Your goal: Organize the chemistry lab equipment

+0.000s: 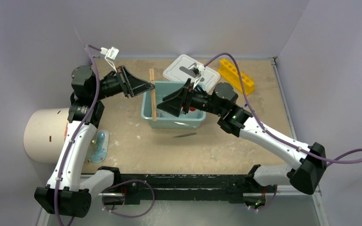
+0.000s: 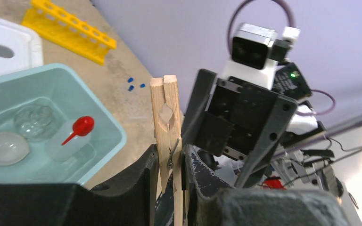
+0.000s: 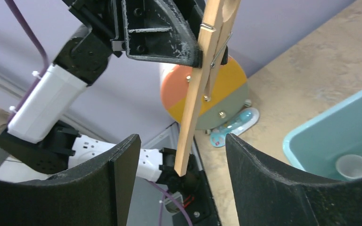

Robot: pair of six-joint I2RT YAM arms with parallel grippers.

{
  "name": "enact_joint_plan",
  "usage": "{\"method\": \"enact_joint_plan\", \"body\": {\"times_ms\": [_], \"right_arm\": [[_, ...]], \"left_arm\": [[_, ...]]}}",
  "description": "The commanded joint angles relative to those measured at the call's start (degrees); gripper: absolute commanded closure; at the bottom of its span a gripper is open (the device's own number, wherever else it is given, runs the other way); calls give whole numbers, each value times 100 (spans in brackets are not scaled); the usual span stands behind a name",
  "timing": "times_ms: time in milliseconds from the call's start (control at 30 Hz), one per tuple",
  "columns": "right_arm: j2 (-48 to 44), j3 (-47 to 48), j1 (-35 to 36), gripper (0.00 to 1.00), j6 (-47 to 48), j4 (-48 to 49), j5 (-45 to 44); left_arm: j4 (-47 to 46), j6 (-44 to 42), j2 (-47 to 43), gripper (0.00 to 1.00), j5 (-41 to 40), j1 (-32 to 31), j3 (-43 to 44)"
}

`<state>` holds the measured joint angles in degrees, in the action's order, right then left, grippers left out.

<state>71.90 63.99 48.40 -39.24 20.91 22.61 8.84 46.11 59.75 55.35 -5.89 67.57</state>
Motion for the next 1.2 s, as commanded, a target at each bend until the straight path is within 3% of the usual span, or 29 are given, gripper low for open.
{"method": "enact_joint_plan", "body": {"times_ms": [0, 133, 500, 567, 700, 833, 1067, 1167], "right_arm": [[147, -98, -15, 32, -628, 1127, 594], [304, -228, -15, 35, -1052, 1826, 865], [734, -126, -15, 62, -1457, 2459, 1262], [767, -132, -15, 70, -1520, 2547, 1284], [763, -142, -15, 99, -1545, 2589, 1304], [676, -201, -15, 100, -1530, 2528, 1204], [435, -214, -15, 100, -1145, 1746, 1010], [419, 59, -16, 100, -459, 726, 413]], "left_arm": [[-1826, 1063, 58, 100, 826, -39, -243], [-2340, 1495, 85, 100, 946, -52, -424], [-2958, 2043, 138, 100, 1020, -61, -626], [-3009, 2075, 147, 100, 1025, -61, -633], [-3020, 2069, 149, 100, 1030, -61, -635], [-3011, 2052, 160, 98, 1013, -61, -653], [-2545, 1713, 119, 45, 933, -61, -577], [-1862, 1171, 88, 38, 790, -61, -356]]}}
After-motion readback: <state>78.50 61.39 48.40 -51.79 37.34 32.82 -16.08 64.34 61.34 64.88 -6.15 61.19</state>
